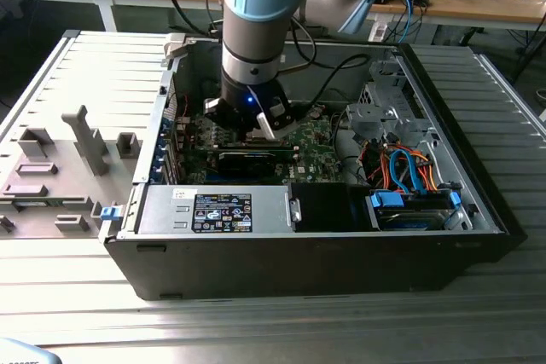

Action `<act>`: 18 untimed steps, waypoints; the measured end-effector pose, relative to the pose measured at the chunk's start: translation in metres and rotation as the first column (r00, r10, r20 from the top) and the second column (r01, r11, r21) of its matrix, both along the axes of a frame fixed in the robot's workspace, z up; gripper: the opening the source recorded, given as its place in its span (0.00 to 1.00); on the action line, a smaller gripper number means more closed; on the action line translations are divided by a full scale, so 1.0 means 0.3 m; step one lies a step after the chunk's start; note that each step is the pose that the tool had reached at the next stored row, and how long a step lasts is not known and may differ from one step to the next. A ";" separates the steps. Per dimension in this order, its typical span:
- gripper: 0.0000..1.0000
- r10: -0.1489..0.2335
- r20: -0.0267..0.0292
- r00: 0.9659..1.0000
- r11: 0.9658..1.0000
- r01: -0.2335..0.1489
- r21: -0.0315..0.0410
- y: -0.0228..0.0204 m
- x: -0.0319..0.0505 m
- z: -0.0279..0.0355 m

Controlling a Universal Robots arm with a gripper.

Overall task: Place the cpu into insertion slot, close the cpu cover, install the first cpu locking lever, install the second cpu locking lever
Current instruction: 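Install the second cpu locking lever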

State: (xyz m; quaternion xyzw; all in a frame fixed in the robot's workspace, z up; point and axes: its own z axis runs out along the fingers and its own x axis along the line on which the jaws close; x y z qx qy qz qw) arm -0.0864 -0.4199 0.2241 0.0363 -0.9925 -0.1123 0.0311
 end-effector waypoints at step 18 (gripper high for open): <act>0.11 0.060 0.000 0.998 0.998 -0.060 0.003 0.035 -0.024 -0.069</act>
